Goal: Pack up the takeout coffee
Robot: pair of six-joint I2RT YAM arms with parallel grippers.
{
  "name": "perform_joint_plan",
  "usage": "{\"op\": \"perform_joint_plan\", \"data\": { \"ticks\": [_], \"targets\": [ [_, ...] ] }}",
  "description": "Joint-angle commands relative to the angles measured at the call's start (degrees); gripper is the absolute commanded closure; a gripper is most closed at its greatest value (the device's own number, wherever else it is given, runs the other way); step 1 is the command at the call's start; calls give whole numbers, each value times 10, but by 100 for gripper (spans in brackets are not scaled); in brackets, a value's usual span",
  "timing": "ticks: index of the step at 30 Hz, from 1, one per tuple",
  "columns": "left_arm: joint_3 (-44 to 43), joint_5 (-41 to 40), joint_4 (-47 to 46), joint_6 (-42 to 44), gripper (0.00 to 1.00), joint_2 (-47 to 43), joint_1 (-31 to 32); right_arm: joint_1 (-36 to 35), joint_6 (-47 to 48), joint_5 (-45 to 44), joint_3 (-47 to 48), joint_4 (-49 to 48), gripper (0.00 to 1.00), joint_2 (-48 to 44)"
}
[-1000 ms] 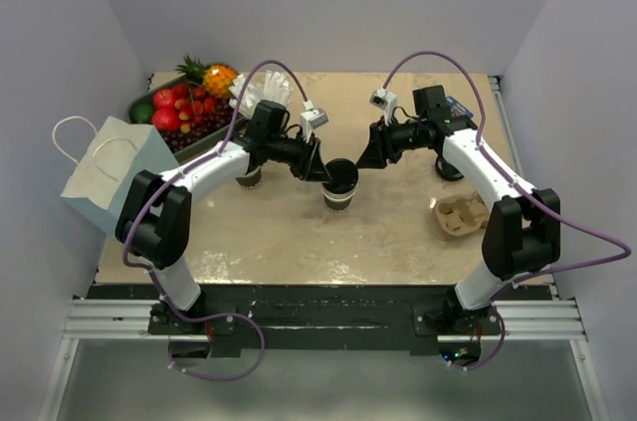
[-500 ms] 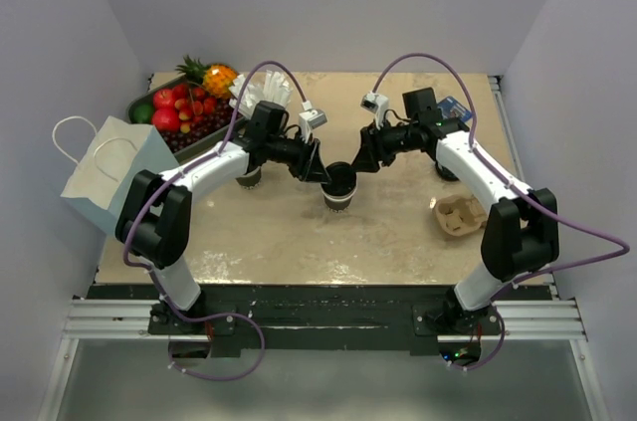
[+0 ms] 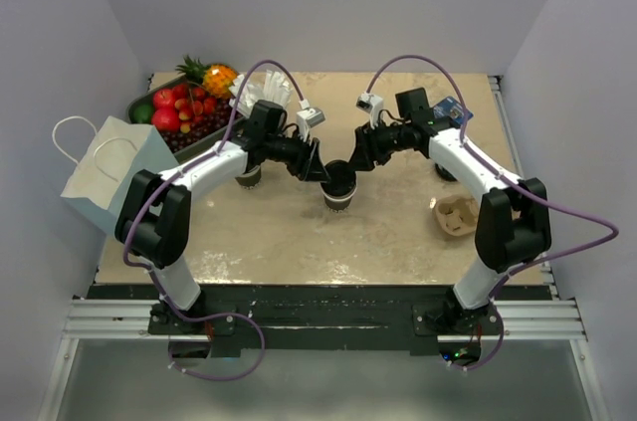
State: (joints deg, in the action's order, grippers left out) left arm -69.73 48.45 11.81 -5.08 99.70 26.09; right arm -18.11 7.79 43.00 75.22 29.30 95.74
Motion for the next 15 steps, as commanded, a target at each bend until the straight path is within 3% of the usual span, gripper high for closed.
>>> {"op": "perform_joint_plan", "data": {
  "ticks": [1, 15],
  "targets": [
    [-8, -4, -14, -3, 46, 0, -7, -7, -16, 6, 34, -22, 46, 8],
    [-14, 1, -22, -5, 45, 15, -9, -13, -41, 9, 42, -27, 48, 27]
  ]
}}
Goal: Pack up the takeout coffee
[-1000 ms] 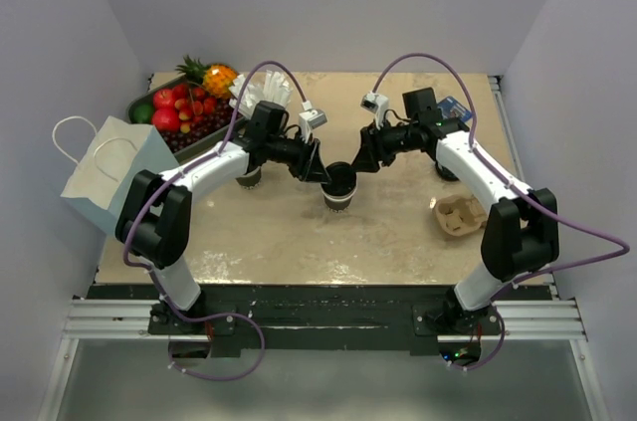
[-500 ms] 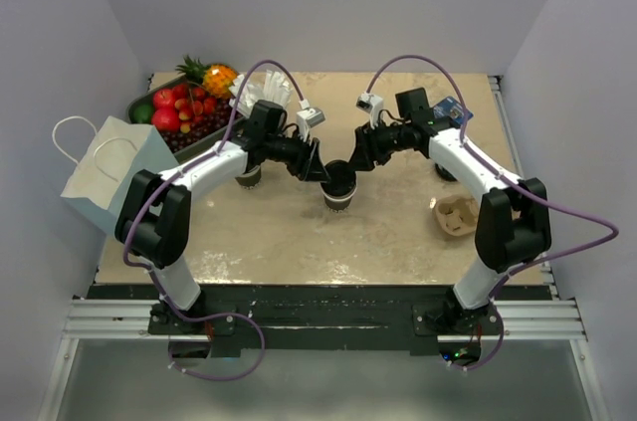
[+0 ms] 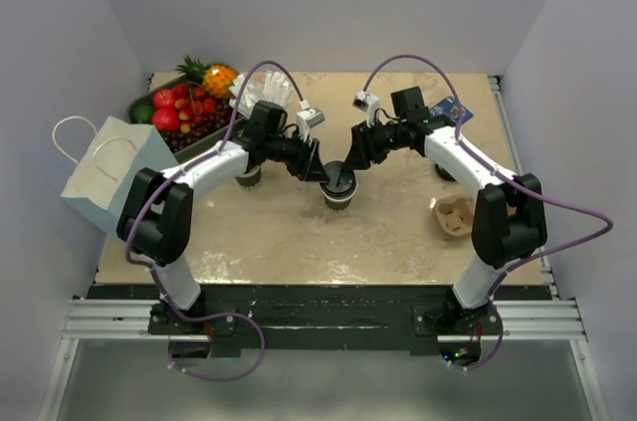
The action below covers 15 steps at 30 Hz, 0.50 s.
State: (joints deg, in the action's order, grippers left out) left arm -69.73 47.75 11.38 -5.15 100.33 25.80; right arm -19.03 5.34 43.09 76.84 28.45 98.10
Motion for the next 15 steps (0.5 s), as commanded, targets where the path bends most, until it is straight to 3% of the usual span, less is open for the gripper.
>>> {"op": "perform_joint_plan", "data": {
  "ticks": [1, 15],
  "targets": [
    [-15, 7, -16, -5, 45, 10, -6, -7, -20, -2, 27, -17, 48, 3],
    [-30, 19, -7, -2, 43, 29, -6, -14, -23, -39, 45, 25, 49, 12]
  ]
}}
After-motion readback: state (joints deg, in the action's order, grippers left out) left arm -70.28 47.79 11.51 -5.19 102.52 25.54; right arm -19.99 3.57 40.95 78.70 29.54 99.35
